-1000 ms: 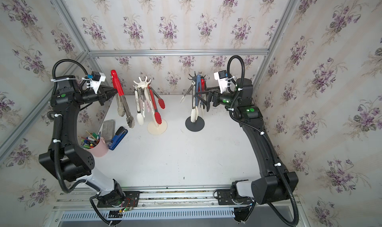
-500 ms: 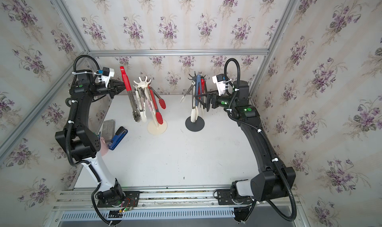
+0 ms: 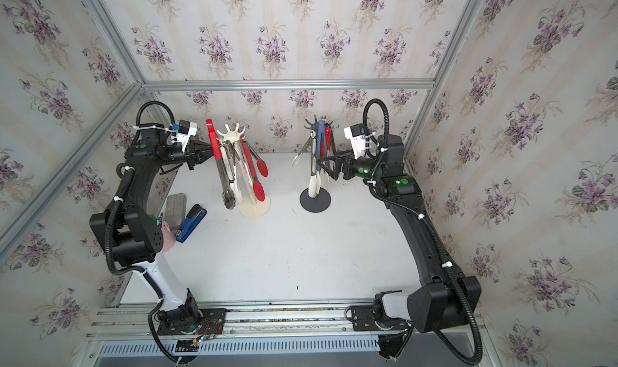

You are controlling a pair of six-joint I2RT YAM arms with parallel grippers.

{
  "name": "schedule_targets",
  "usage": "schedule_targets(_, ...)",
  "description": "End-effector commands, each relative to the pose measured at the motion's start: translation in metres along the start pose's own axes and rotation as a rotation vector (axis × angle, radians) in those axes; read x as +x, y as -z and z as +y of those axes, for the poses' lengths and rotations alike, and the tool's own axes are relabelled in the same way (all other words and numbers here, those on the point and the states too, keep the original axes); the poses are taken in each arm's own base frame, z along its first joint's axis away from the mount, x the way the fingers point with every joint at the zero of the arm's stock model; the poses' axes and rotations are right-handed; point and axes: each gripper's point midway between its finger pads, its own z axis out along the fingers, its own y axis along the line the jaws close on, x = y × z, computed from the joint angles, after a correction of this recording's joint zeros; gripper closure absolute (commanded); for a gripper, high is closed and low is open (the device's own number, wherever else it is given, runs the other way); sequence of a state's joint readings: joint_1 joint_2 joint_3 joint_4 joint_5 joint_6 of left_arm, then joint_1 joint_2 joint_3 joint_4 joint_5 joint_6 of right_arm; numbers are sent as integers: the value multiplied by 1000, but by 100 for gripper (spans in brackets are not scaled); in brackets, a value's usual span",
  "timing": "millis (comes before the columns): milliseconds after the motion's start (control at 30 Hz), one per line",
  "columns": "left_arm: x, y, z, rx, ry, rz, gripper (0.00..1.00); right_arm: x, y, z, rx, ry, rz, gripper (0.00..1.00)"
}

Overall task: Hang food tongs on kitchen utensil racks
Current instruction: Hang the food tongs on the rack.

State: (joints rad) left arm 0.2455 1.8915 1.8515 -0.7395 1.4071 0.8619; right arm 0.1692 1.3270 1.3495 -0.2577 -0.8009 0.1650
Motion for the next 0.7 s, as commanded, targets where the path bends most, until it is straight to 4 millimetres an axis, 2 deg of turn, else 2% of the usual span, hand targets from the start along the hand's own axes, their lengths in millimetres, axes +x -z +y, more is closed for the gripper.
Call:
schedule_targets(0, -1, 0, -5, -1, -48, 2, 100, -1, 2, 3, -7, 27, -9, 0)
schedule_targets(667, 7, -4, -23, -50, -34, 92, 100, 11, 2, 6, -36, 33, -5, 0)
